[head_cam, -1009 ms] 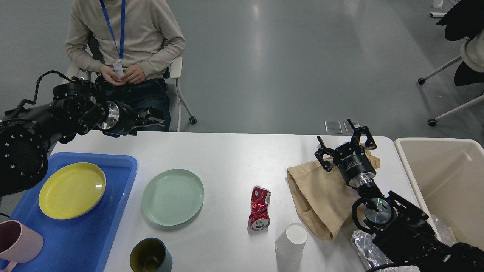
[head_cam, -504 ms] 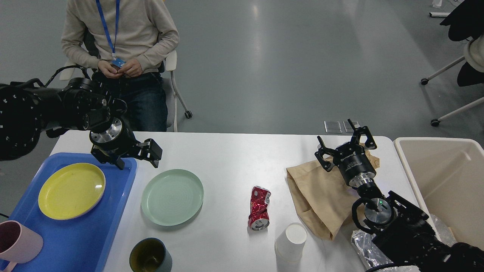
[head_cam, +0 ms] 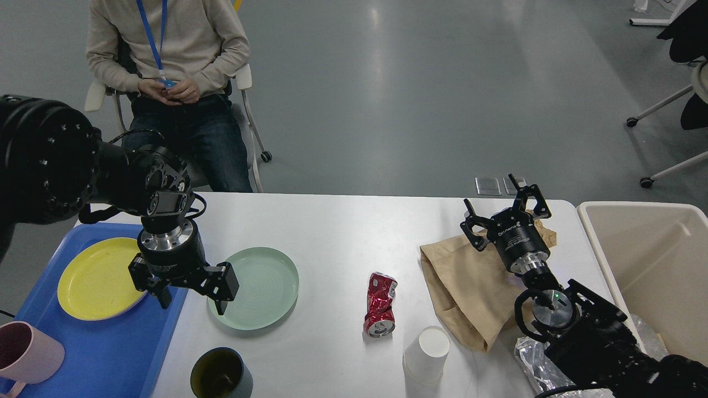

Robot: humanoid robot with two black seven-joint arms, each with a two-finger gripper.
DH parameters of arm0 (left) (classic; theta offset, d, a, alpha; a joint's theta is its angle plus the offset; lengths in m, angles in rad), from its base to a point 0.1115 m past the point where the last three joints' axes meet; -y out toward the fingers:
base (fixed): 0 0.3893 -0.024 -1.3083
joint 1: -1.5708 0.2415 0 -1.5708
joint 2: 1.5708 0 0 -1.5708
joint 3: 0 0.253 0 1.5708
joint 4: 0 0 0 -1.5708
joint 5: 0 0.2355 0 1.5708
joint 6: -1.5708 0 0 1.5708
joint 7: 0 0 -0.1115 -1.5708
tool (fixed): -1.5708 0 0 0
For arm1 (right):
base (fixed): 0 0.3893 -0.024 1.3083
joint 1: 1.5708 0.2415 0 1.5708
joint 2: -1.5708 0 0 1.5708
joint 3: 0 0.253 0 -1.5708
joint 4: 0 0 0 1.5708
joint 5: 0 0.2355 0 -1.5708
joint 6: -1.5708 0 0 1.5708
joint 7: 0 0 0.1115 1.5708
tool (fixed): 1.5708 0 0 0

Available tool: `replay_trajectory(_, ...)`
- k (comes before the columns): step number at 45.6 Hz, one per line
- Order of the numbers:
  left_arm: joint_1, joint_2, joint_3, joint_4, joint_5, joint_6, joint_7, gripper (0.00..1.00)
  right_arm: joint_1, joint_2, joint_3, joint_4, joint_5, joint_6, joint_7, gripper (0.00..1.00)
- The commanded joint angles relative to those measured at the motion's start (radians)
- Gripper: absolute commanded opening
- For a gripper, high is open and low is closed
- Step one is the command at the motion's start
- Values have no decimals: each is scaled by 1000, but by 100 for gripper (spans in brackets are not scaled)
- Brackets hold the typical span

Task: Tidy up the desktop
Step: 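Move the left gripper over the dark green cup and lower it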

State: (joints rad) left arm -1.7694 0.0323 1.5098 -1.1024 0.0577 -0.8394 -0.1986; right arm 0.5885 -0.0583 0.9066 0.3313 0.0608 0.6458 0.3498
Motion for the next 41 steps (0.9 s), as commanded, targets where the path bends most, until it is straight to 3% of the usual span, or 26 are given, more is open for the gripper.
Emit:
replay_trajectory(1, -2, -3, -3, -11, 2, -121, 1, 97, -1, 0, 0, 0, 1, 0, 0, 100)
replay_trajectory(41, 166, -69, -22, 82, 30, -121, 4, 97, 1, 0, 0, 0, 1, 0, 0, 100)
